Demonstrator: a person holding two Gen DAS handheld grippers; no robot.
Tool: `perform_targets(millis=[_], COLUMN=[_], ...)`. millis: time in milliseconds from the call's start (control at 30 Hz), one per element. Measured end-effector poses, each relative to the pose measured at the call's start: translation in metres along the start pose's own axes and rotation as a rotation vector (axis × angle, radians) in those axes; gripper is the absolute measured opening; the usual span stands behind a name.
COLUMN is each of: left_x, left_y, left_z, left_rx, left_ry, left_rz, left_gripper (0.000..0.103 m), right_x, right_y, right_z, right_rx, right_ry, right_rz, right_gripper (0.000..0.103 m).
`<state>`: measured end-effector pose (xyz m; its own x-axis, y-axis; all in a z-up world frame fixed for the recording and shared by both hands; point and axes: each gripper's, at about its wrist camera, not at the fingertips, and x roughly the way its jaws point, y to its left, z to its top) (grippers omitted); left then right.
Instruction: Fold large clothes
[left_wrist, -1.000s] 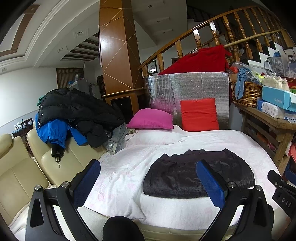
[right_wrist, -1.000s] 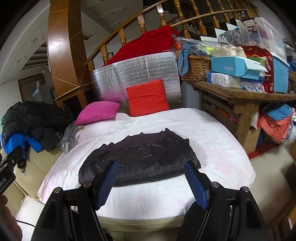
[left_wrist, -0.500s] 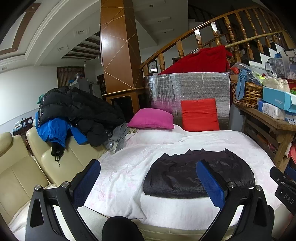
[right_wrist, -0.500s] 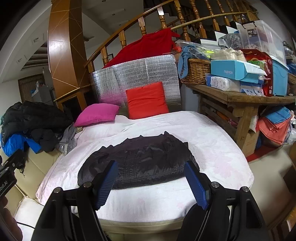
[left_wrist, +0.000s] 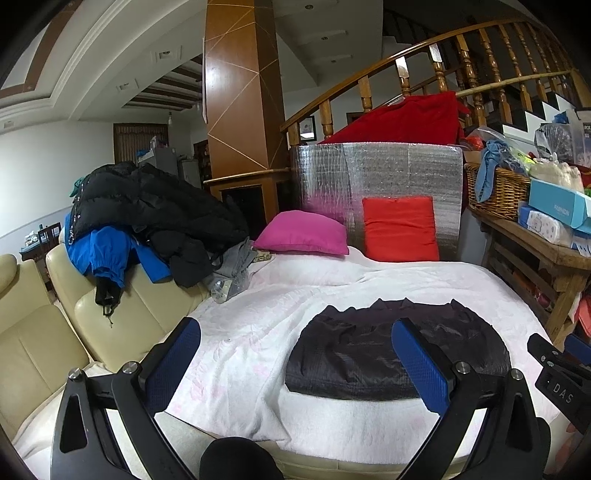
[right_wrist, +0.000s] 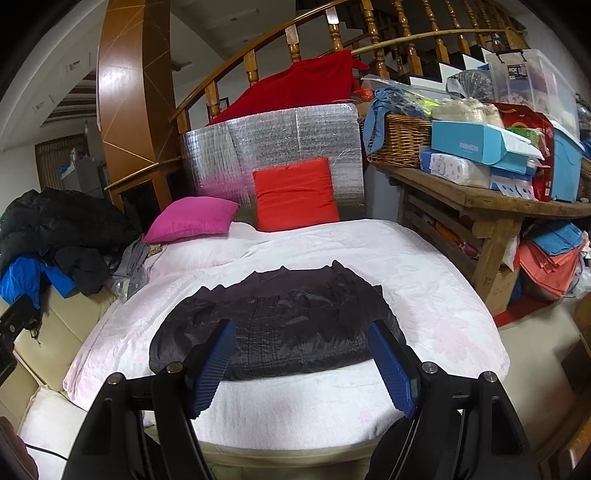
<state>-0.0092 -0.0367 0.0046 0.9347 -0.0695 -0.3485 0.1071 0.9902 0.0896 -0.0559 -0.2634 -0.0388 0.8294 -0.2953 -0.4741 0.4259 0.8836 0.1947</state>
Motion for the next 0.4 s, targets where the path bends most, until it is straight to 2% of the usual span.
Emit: perform_targets(millis=[233,400], left_x=[0.033,0.050], left_y=[-0.009,-0.014], left_z=[-0.007,-0.008], left_rx=[0.022,0.026], left_ry=[0.075,0.079], left_rz=[-0.065,-0.073], left_gripper=[0.103,0.103], right_x=[0.028,0.049], right_y=[0.011,0.013], right_z=[-0.004,-0.007], right_rx=[-0.021,-0.030], right_ry=[0.052,0.097], right_rz=[-0.020,-0.037], right_gripper=[0.077,0.077])
